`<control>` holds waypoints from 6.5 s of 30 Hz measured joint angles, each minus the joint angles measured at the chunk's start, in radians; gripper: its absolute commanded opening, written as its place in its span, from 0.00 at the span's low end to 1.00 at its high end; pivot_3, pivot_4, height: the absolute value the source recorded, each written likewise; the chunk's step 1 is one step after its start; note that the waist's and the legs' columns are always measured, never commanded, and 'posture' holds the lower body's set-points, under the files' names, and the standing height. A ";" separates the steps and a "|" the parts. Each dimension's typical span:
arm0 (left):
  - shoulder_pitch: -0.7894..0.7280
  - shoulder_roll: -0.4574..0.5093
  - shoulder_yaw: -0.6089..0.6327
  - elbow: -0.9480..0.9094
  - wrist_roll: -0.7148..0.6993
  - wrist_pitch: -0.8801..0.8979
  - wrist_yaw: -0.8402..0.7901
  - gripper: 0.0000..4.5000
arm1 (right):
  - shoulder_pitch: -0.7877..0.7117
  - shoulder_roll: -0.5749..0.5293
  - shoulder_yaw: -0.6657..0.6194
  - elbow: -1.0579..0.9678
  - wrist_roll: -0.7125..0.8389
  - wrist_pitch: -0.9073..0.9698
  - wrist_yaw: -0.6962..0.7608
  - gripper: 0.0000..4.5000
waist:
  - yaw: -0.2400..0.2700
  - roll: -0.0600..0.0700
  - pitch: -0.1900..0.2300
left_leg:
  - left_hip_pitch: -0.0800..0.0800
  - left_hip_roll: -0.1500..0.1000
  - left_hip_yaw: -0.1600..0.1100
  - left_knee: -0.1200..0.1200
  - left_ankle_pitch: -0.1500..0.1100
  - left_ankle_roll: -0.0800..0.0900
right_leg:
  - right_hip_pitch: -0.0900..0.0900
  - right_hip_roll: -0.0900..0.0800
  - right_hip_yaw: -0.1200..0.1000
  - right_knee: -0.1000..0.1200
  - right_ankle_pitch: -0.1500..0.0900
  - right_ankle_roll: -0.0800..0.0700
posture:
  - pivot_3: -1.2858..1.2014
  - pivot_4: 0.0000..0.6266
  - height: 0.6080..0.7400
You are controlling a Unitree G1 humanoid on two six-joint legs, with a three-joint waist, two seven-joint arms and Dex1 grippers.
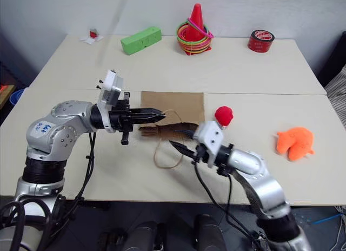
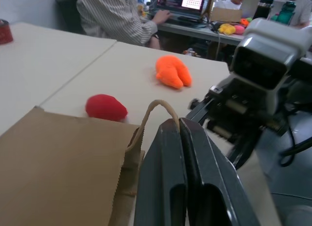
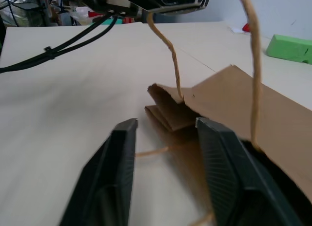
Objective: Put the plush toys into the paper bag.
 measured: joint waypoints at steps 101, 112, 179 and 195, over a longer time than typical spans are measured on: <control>-0.495 -0.153 0.186 0.439 -0.332 0.314 0.342 0.00 | -0.084 0.337 0.014 0.341 -0.444 0.130 -0.352 0.01 | -0.023 -0.002 -0.001 | -0.011 0.001 0.002 0.002 0.002 -0.006 | -0.012 0.013 0.006 0.002 0.002 0.002 | 0.52 0.24 1.00; -0.374 -0.240 0.173 0.397 -0.290 0.301 0.315 0.00 | -0.025 0.292 0.003 0.232 -0.295 0.109 -0.202 0.45 | -0.023 -0.002 -0.001 | -0.013 0.001 0.001 0.003 0.002 -0.006 | -0.014 0.012 0.006 0.002 0.002 0.002 | 0.52 0.24 1.00; -0.340 -0.218 0.107 0.387 -0.153 0.175 0.137 0.00 | 0.131 -0.376 -0.512 -0.196 0.456 0.503 0.067 0.00 | 0.027 -0.002 -0.001 | -0.012 -0.002 0.002 0.004 0.003 0.000 | -0.012 0.002 0.005 0.001 0.003 0.004 | 0.52 0.24 1.00; -0.367 -0.222 0.096 0.384 -0.168 0.230 0.043 0.00 | -0.285 -0.022 -0.023 0.099 0.039 0.492 -0.322 0.00 | 0.014 -0.003 0.000 | -0.016 -0.003 0.002 0.004 0.003 0.000 | -0.015 0.006 0.003 0.001 0.003 0.004 | 0.52 0.24 1.00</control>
